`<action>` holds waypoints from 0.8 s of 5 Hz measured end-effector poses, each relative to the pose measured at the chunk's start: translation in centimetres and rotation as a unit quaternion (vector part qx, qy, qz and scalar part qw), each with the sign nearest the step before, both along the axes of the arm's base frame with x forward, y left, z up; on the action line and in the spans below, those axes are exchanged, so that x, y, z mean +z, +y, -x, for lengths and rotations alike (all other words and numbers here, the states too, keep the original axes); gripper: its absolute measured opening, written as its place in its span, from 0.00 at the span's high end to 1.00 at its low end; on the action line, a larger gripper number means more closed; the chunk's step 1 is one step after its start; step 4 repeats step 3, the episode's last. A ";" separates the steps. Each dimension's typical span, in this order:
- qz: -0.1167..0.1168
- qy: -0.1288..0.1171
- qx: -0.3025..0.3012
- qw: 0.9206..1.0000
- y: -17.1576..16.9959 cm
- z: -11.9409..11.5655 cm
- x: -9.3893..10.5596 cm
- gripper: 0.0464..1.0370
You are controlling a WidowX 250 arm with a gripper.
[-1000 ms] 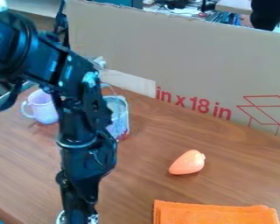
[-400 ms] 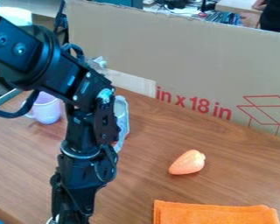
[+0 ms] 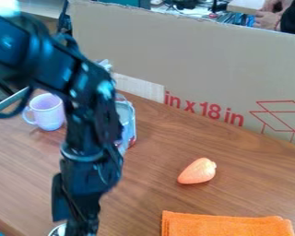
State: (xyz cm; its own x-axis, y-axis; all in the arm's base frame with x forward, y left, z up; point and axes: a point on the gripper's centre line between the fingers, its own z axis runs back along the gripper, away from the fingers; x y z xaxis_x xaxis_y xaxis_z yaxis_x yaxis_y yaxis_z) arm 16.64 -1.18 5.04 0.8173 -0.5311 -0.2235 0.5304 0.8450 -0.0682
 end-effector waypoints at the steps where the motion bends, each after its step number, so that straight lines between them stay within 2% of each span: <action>1: 0.020 -0.056 0.022 0.998 1.1 -0.5 3.9 0.03; 2: 0.032 -0.087 0.068 0.993 3.8 -0.6 7.8 0.03; 3: 0.010 -0.104 0.127 0.986 7.6 -1.2 9.8 0.03; 4: 0.010 -0.104 0.127 0.986 7.6 -1.2 9.8 0.03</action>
